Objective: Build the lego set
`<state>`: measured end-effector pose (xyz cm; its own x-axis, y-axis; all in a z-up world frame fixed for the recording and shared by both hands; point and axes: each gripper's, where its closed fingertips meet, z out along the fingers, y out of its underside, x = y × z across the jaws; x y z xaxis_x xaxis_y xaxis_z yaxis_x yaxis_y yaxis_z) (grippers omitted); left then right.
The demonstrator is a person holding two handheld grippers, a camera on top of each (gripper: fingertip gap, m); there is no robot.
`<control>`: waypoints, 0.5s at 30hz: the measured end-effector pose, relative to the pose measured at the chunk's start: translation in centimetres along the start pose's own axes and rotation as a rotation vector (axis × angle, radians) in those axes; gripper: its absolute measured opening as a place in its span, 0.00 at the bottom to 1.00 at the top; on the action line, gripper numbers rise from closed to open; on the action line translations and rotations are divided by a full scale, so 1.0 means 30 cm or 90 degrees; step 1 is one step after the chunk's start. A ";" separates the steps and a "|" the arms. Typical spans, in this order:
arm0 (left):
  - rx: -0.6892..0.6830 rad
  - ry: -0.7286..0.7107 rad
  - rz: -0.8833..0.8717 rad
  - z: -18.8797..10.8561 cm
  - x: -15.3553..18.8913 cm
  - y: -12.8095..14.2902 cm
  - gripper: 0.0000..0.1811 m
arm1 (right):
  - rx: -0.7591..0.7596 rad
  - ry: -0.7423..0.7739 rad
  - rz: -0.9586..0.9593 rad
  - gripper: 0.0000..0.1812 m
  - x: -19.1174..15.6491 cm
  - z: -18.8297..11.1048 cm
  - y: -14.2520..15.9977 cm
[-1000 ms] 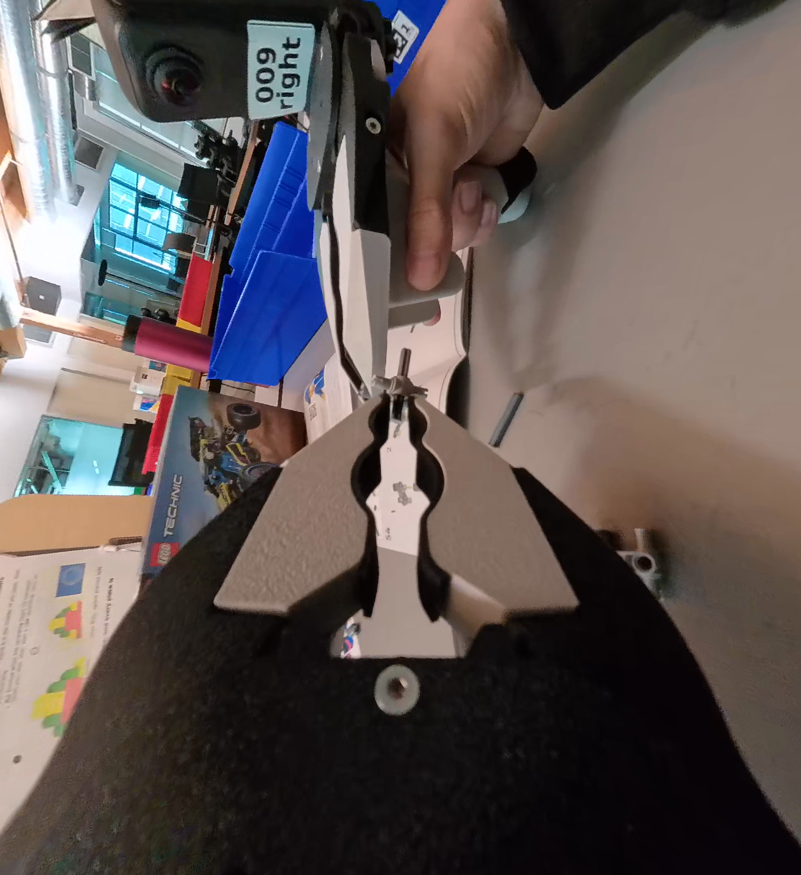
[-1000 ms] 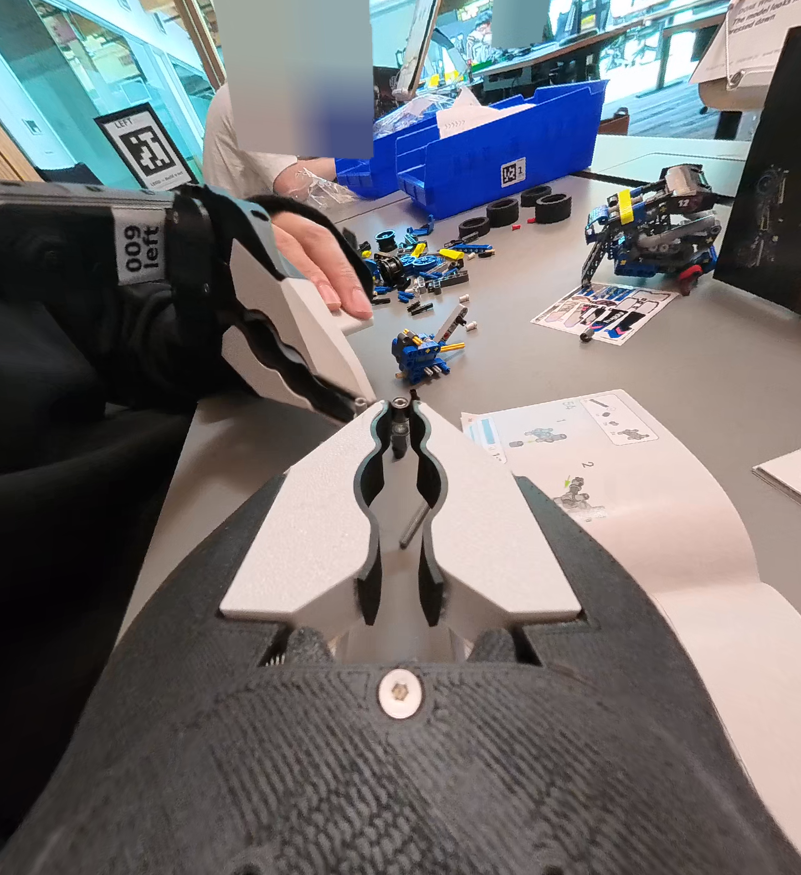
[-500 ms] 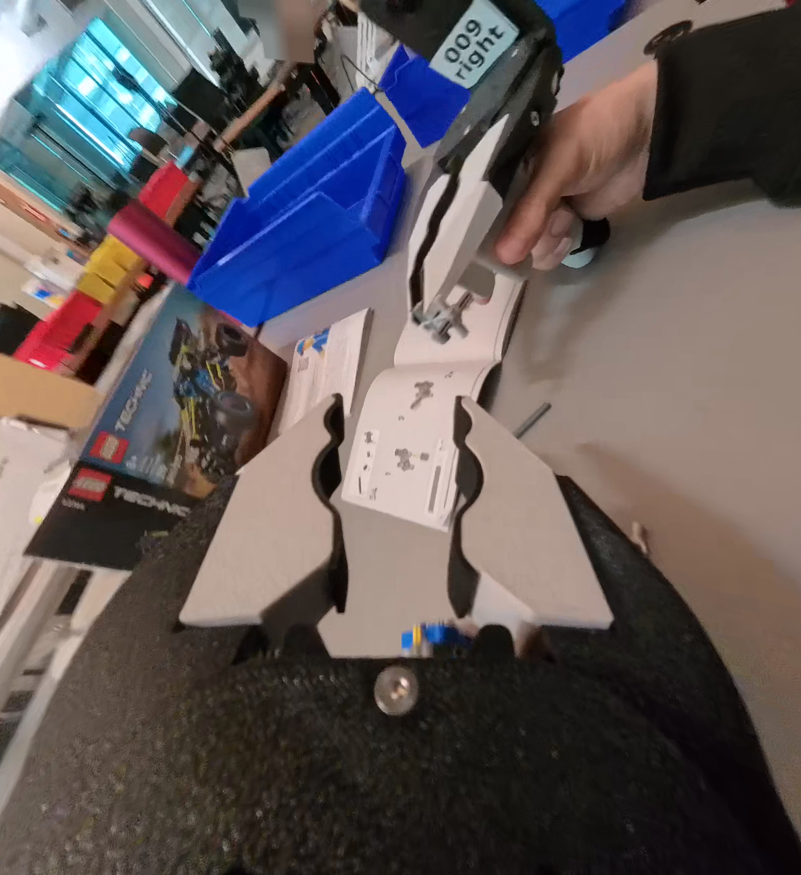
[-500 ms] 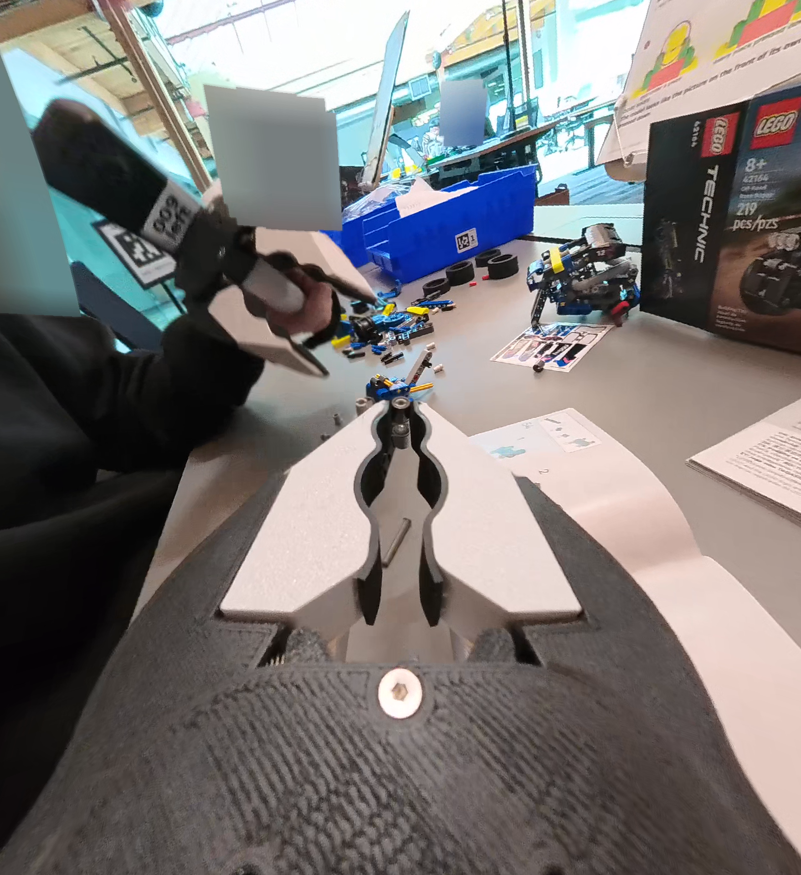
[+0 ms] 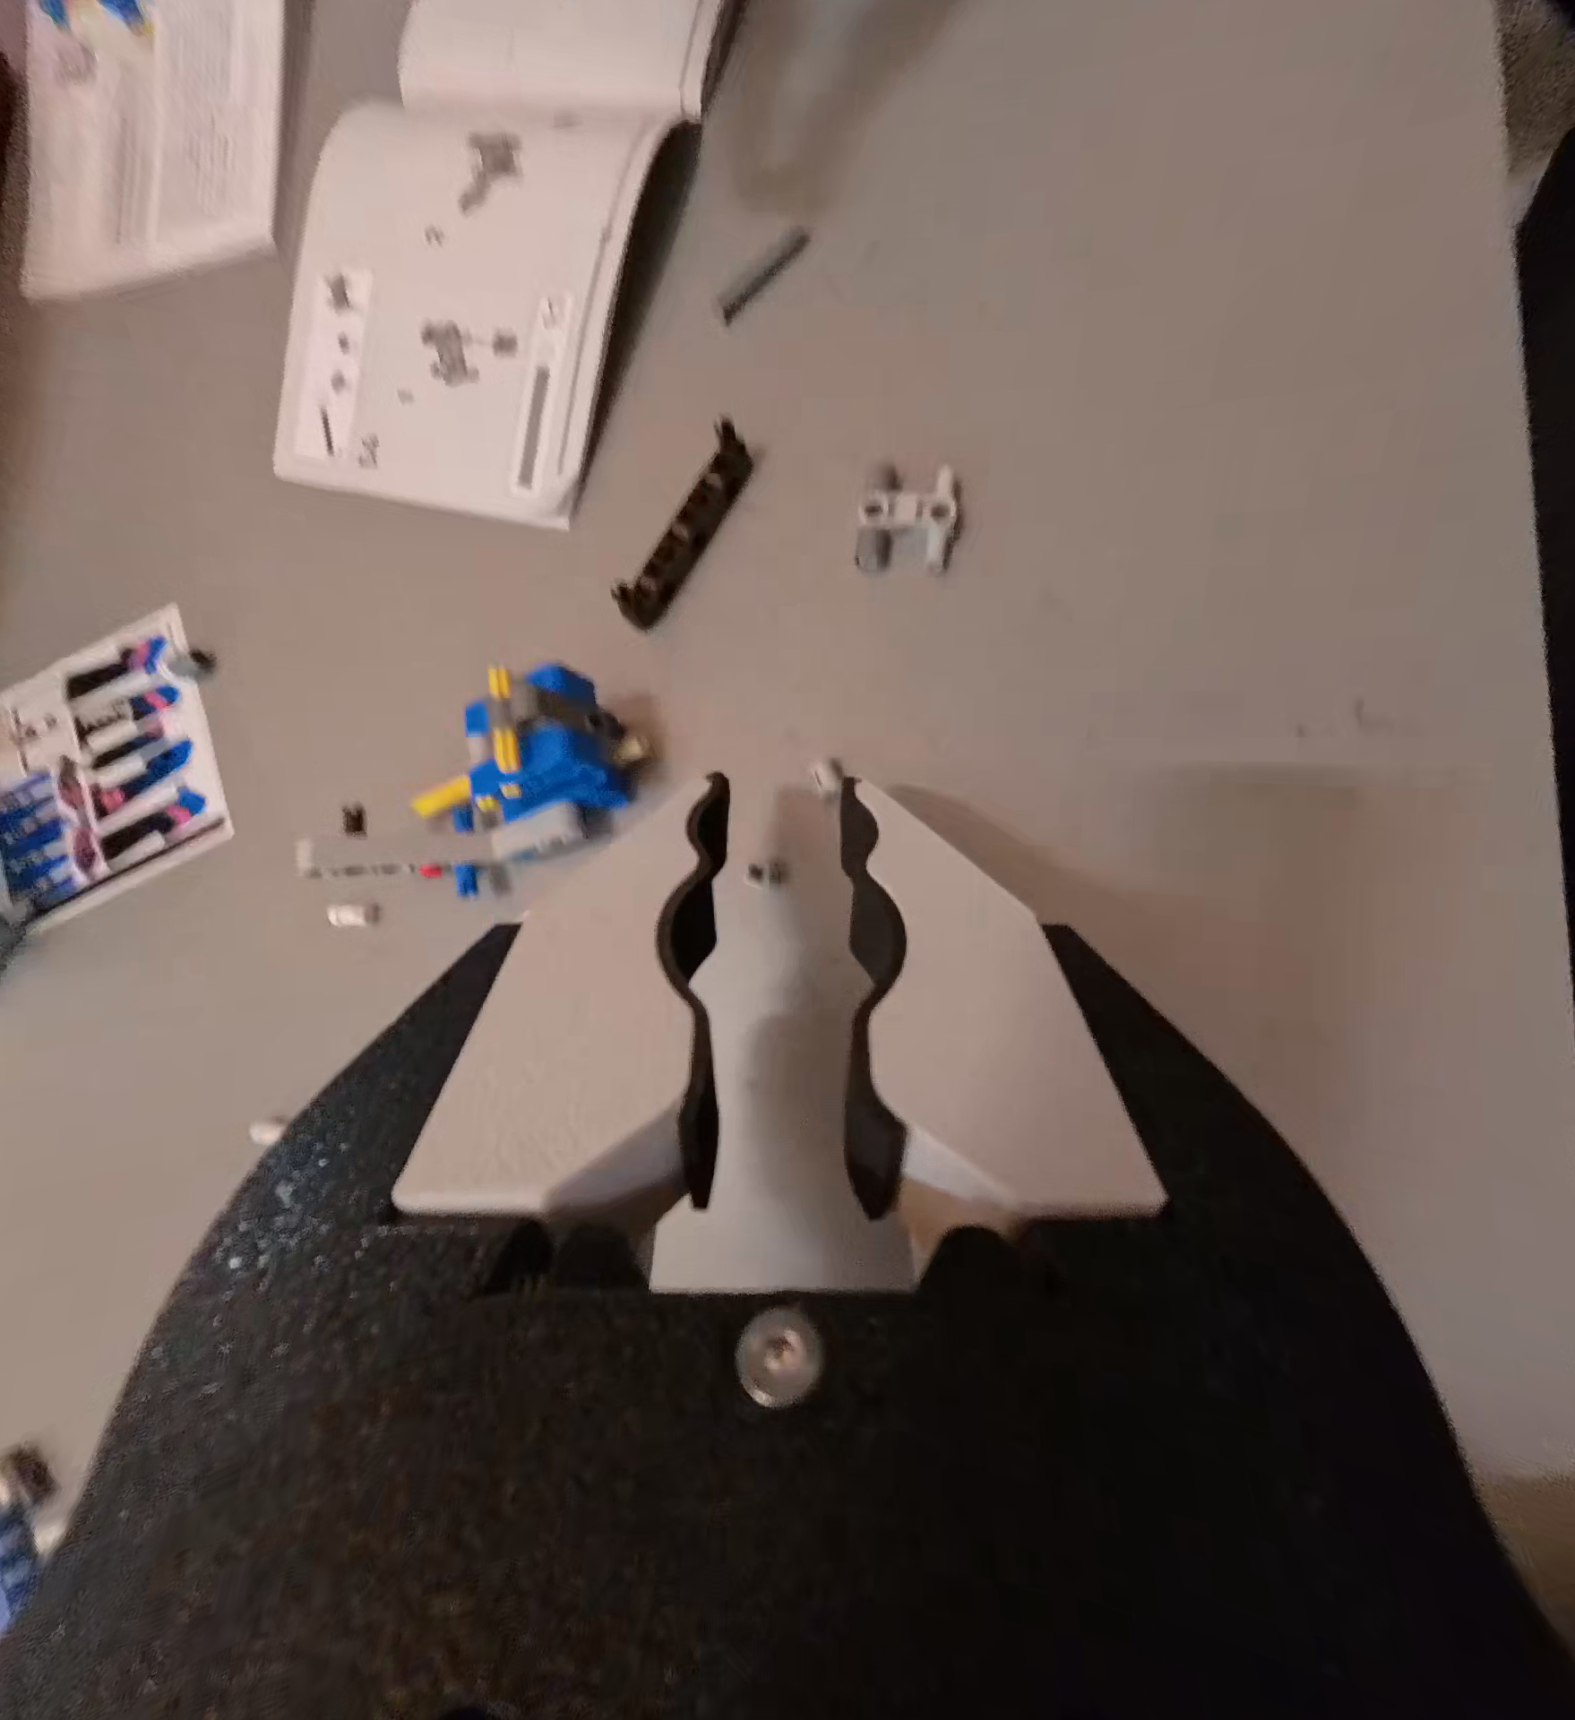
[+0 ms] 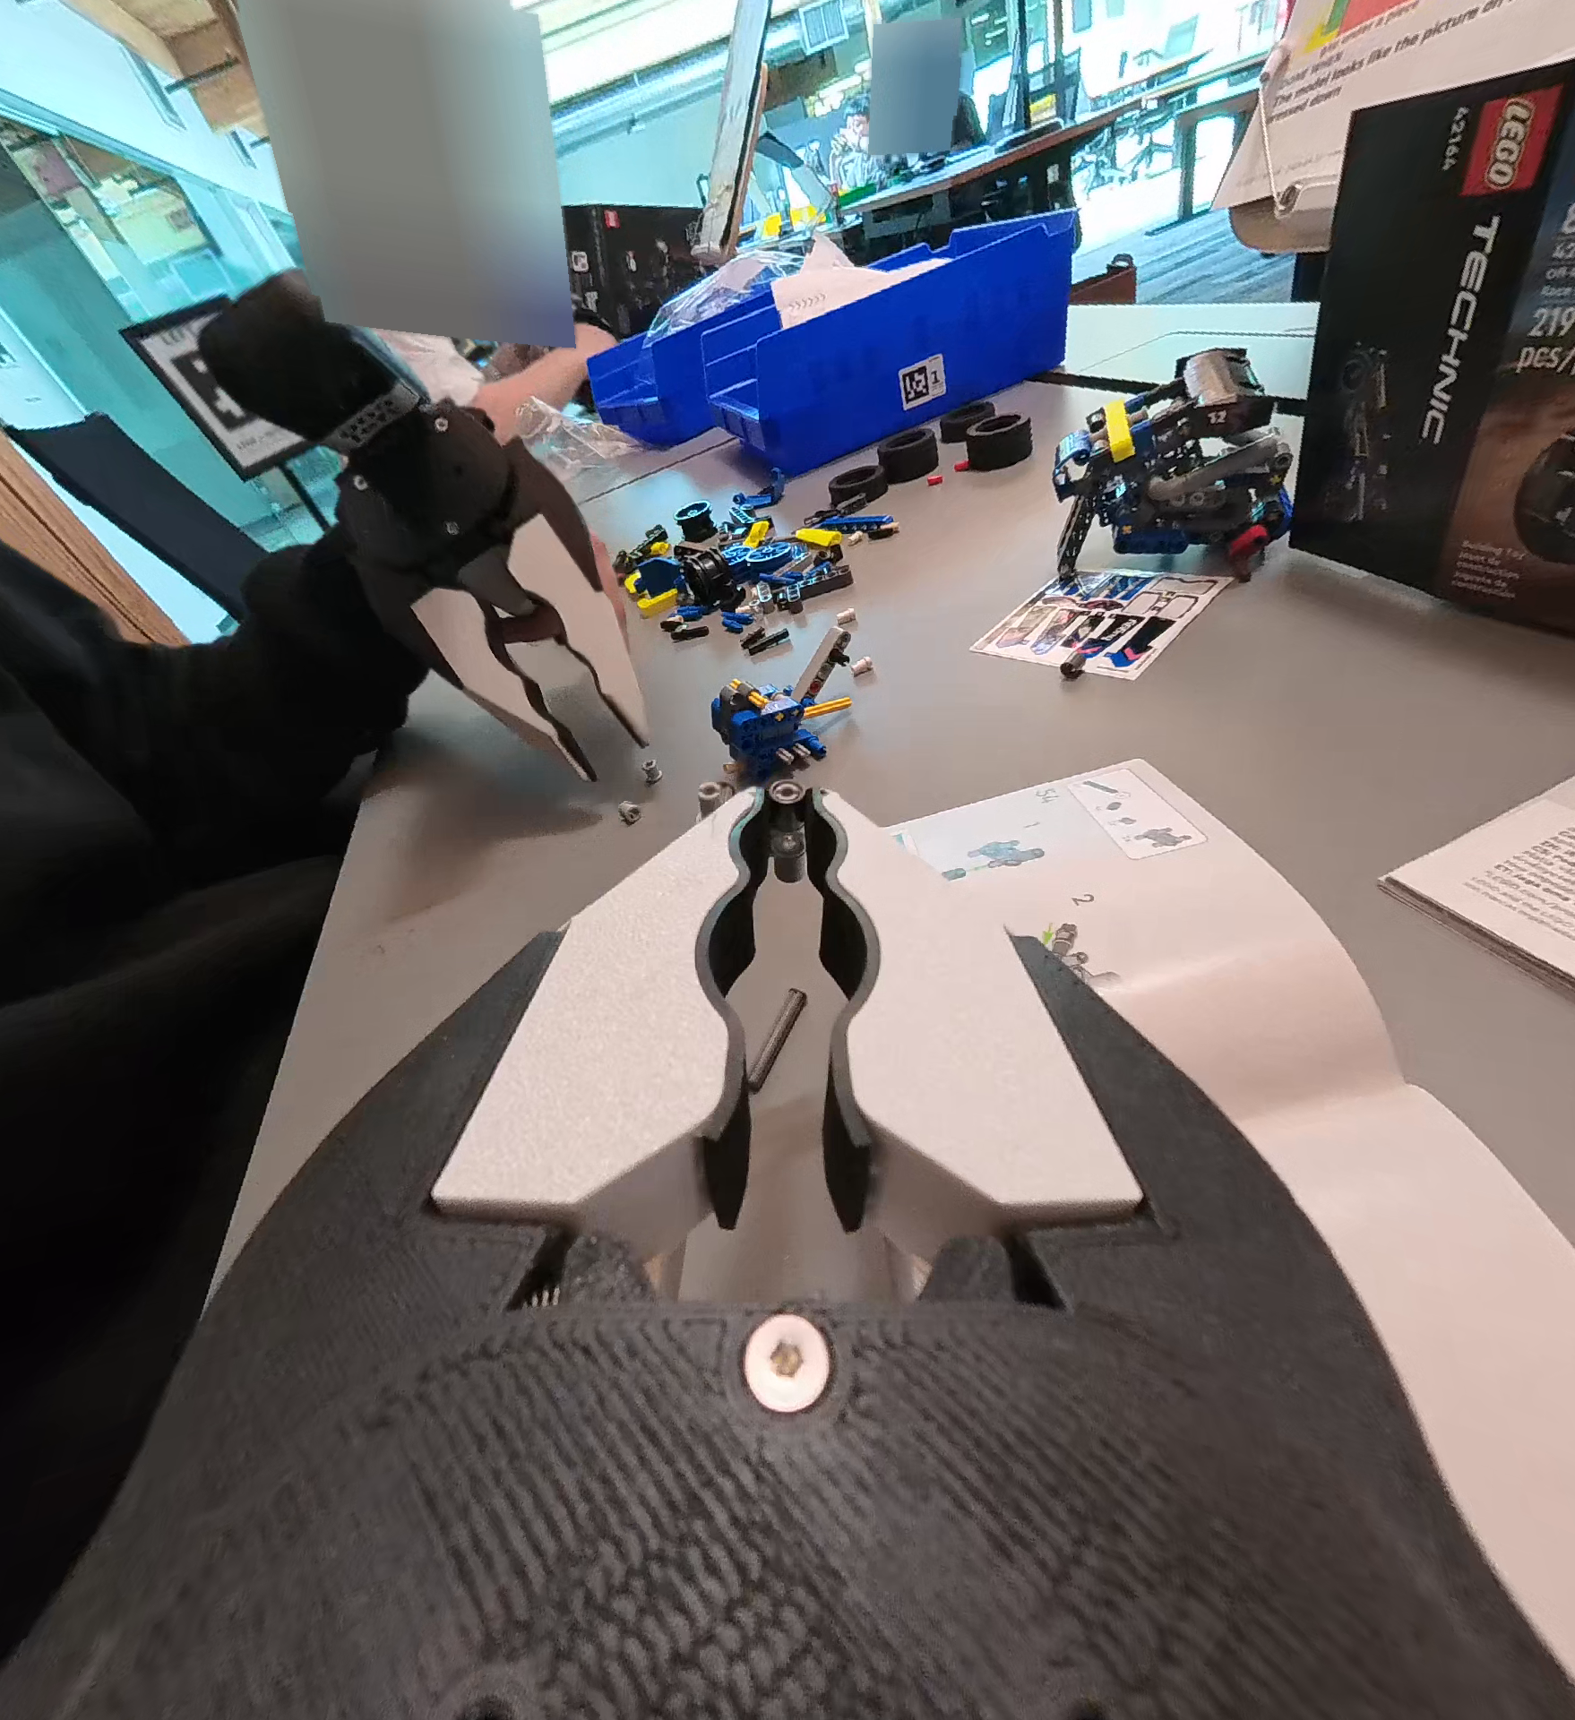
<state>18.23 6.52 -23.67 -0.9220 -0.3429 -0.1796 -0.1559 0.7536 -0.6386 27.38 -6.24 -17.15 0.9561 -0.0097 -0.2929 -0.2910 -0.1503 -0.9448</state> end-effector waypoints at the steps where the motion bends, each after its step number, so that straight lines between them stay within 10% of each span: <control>1: -0.016 -0.006 -0.008 -0.003 0.001 0.028 0.11 | -0.002 0.000 0.000 0.03 0.000 0.001 0.001; 15: 0.012 -0.030 -0.056 0.030 -0.017 0.060 0.03 | -0.027 0.001 -0.005 0.03 -0.002 0.014 0.018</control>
<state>18.76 7.54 -25.39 -0.8875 -0.4331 -0.1575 -0.2276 0.7091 -0.6674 27.15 -5.90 -17.69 0.9583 -0.0101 -0.2856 -0.2822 -0.1915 -0.9400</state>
